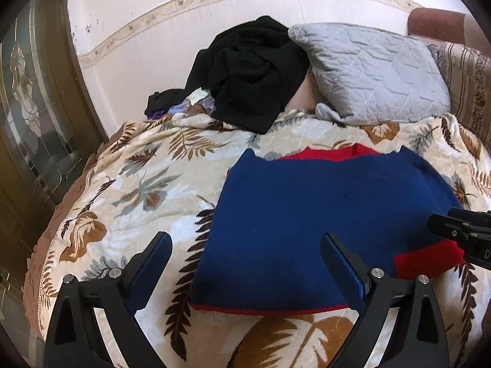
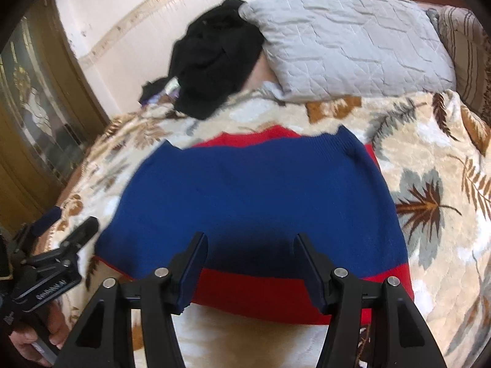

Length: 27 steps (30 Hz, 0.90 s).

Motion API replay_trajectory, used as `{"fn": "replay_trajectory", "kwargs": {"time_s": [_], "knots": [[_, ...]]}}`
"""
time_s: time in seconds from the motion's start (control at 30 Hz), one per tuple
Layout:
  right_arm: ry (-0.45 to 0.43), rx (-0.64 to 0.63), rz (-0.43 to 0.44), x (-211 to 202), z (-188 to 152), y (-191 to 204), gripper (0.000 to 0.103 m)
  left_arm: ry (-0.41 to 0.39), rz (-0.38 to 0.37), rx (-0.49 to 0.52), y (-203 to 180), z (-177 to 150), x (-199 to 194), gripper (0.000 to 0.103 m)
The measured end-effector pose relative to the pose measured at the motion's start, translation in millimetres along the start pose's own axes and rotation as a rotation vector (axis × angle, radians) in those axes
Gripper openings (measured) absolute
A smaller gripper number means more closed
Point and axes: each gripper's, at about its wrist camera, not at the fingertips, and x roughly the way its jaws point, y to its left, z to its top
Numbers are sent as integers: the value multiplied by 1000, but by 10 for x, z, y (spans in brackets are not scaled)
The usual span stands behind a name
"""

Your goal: Fold small clothes

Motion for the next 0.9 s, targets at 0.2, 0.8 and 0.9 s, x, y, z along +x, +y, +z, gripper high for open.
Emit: {"fn": "replay_trajectory", "kwargs": {"time_s": [0.2,0.8,0.9], "knots": [[82,47,-39,172,-48,-223,63,181,-3,8,-30,-150,394,97],[121,417,302,-161,-311,-963,67,267,-18,-194,576,-335,386,101],[157,596,395,-133,-549,-1185,68,326,-161,-342,864,-456,404,101]]}}
